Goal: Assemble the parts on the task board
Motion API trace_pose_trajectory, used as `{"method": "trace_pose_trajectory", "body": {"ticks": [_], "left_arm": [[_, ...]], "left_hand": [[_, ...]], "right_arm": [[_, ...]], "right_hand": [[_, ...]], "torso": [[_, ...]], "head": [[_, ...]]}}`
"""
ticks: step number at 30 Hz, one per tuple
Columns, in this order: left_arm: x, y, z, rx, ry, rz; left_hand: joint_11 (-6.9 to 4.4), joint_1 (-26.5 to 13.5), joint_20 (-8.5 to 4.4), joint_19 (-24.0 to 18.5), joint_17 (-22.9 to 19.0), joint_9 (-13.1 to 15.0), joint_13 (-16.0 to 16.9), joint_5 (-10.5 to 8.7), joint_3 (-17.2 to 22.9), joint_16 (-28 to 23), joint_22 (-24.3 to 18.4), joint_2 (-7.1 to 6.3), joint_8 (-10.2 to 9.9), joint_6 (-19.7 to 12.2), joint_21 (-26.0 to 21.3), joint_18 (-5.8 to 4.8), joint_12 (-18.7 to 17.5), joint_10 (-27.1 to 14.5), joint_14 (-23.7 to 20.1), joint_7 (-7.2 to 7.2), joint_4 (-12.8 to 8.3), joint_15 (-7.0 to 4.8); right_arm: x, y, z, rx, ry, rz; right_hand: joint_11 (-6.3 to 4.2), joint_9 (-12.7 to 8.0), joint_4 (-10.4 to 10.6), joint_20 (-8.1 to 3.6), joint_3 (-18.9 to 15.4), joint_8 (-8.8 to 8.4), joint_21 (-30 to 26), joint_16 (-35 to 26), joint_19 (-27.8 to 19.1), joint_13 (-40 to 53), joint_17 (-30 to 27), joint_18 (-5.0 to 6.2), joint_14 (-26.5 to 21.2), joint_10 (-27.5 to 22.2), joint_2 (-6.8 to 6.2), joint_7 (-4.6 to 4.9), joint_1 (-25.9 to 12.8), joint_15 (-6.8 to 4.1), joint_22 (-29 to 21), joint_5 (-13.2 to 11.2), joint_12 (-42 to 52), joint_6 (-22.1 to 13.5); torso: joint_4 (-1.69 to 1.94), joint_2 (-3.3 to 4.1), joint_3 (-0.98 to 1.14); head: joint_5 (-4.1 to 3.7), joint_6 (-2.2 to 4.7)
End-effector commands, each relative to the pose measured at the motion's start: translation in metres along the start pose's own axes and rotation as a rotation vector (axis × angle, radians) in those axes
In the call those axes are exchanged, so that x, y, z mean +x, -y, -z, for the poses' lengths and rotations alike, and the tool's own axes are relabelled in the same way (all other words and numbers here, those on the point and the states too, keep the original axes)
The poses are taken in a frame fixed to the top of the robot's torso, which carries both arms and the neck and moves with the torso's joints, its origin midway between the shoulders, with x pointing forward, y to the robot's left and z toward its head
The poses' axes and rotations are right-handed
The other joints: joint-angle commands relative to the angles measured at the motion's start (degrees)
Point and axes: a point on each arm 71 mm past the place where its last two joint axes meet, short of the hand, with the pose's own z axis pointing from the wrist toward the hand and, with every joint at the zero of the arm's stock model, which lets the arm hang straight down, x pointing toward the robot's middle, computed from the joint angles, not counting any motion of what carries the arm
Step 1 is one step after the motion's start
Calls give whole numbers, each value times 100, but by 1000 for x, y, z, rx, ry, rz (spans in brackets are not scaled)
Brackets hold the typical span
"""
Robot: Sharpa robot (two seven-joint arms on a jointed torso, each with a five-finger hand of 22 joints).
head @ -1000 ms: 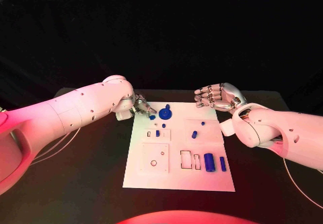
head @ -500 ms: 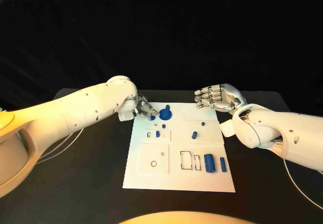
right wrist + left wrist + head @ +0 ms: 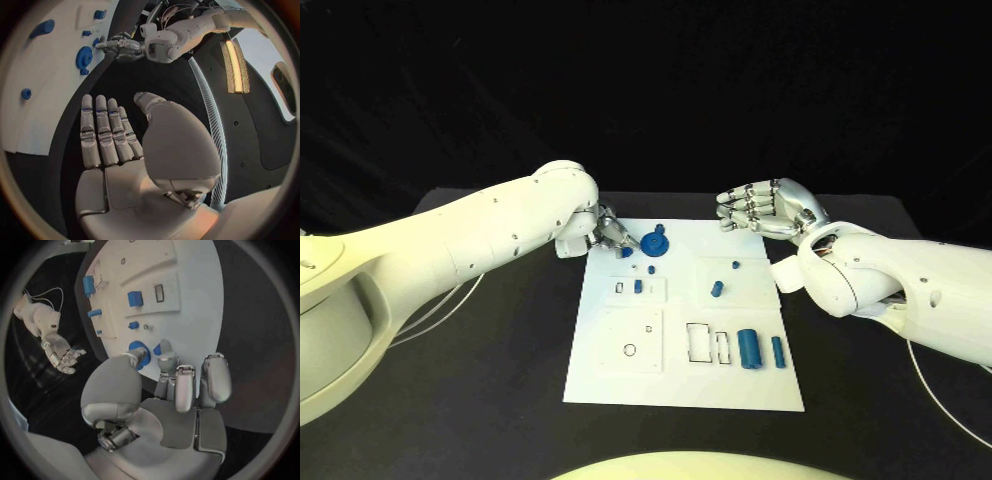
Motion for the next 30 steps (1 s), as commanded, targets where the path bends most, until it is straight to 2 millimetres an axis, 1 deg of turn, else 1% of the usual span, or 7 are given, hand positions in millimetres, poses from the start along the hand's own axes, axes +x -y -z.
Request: {"method": "trace_pose_trajectory", "body": {"ticks": [1,9,13,18,24,25,30], "left_arm": [[0,0,0,-19,3,-12],[-1,-3,-1,-22,1,-6],[-1,-2,-2,-22,-3,-5],[0,1,-3,-14,-6,-4],[-3,3,-1,17,62,-7],[-4,2,-1,23,83,-3],[-8,0,3,49,152,17]], "left_hand": [[0,-2,3,41,1286,9,-2,-8,-30,23,6,56,10,52,20,-68,28,35,528,-1,17,-27],[-2,0,1,44,1298,13,-16,-8,-33,28,10,65,14,57,22,-69,18,32,532,-4,15,-28],[-4,4,0,47,1304,15,-12,-8,-33,32,15,70,18,62,25,-70,21,36,534,-7,12,-29],[-11,31,-4,53,1318,25,-3,-14,-40,38,24,71,29,74,29,-72,29,50,538,-15,1,-33],[-26,250,-21,59,1331,64,-2,-44,-112,44,38,-52,55,76,35,-75,26,77,542,-32,-31,-49],[-26,287,-25,51,1302,85,-20,-113,-198,30,27,-159,70,69,28,-73,13,73,533,-28,-8,-50],[-3,163,-20,-45,1182,102,-168,-134,-341,-32,-111,-169,48,-22,-51,-42,-103,-32,495,0,21,-38]], "right_arm": [[2,-1,0,-14,-17,2],[2,-1,0,-14,-17,2],[2,-1,-1,-14,-18,2],[2,-1,-1,-14,-18,2],[2,-1,-1,-14,-17,2],[1,-1,0,-14,-17,2],[0,-1,0,-13,-14,3]], "right_hand": [[-12,-10,9,21,-29,-31,0,-35,12,-2,-9,84,30,38,7,34,-68,26,-5,15,-36,11],[-12,-10,9,21,-29,-31,0,-35,12,-2,-9,84,30,38,7,34,-68,26,-5,15,-36,11],[-12,-10,9,21,-29,-31,0,-35,12,-2,-9,84,30,38,7,34,-68,26,-5,15,-36,11],[-12,-10,9,21,-29,-31,0,-35,12,-2,-9,84,30,38,7,34,-68,26,-5,15,-36,11],[-12,-10,9,21,-29,-31,0,-35,12,-2,-9,84,30,38,7,34,-68,26,-5,15,-36,11],[-12,-10,9,21,-29,-31,0,-35,12,-2,-9,84,30,38,7,34,-68,26,-5,15,-36,11],[-12,-10,9,21,-29,-31,0,-35,12,-2,-9,84,30,38,7,34,-68,26,-5,15,-36,11]], "torso": [[-3,-1,-3],[11,-8,1],[6,-6,3],[-8,2,-2],[-2,-10,4],[0,-13,5],[12,-16,5]], "head": [[-3,-3],[-6,-5],[-2,-3],[0,-14],[-6,-16],[-10,-17],[-26,-11]]}}
